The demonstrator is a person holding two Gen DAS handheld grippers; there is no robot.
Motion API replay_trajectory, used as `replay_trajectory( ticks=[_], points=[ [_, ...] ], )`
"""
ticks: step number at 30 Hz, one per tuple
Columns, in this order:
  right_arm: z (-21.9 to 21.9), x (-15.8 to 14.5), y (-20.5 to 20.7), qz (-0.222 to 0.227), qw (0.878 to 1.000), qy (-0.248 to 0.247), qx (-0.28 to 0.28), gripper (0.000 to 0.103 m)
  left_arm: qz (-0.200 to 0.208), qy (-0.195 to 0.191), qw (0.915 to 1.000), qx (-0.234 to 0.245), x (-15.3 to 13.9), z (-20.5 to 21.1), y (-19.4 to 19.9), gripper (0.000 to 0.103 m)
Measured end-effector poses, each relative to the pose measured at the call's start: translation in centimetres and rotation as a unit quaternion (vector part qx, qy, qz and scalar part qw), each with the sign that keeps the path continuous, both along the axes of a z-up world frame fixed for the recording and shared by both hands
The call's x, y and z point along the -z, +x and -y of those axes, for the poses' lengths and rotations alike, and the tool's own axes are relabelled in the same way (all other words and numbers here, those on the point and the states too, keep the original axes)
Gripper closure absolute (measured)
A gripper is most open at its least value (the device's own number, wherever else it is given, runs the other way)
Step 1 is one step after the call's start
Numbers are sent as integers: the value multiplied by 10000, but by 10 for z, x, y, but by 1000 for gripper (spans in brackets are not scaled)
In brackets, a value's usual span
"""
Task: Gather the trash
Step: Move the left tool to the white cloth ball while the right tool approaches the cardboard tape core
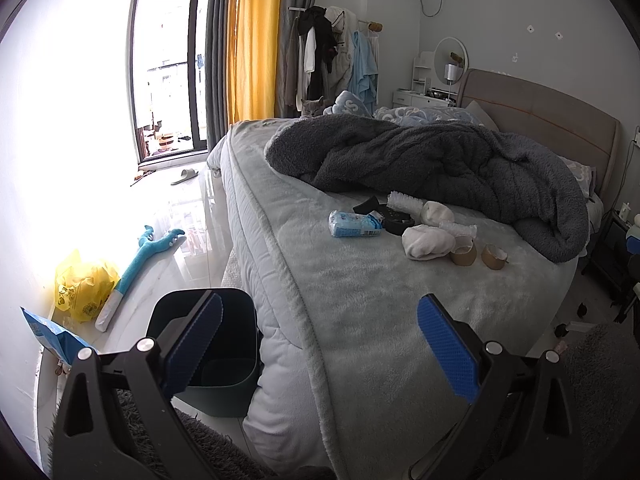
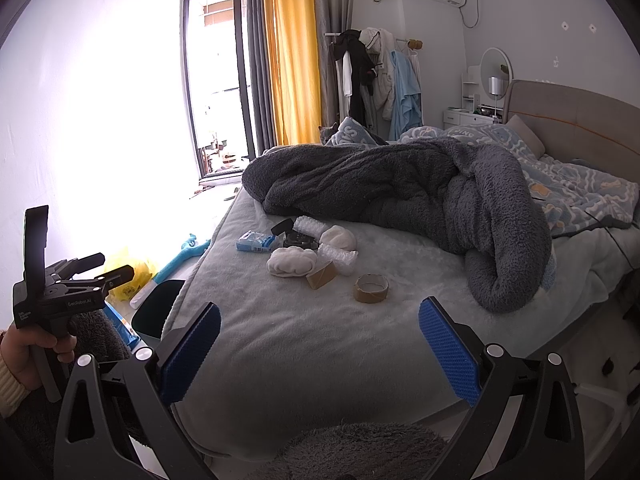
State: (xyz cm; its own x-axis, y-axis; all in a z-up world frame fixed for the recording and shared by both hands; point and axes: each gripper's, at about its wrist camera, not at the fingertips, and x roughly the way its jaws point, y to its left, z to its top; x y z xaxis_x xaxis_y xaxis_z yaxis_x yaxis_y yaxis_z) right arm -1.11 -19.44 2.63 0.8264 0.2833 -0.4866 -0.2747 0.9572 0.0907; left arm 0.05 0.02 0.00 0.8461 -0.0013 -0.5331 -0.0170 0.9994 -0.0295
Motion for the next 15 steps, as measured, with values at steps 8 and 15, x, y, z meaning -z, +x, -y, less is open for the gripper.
replay_trajectory(
  ticks=[8,15],
  points=[
    [-4,1,1,26,9998,-174,-39,3,34,3,10000,-34,-1,4,-2,3],
    [-18,0,12,38,9982,-575,-171,3,88,-115,9996,234,-9,13,-1,3]
  ],
)
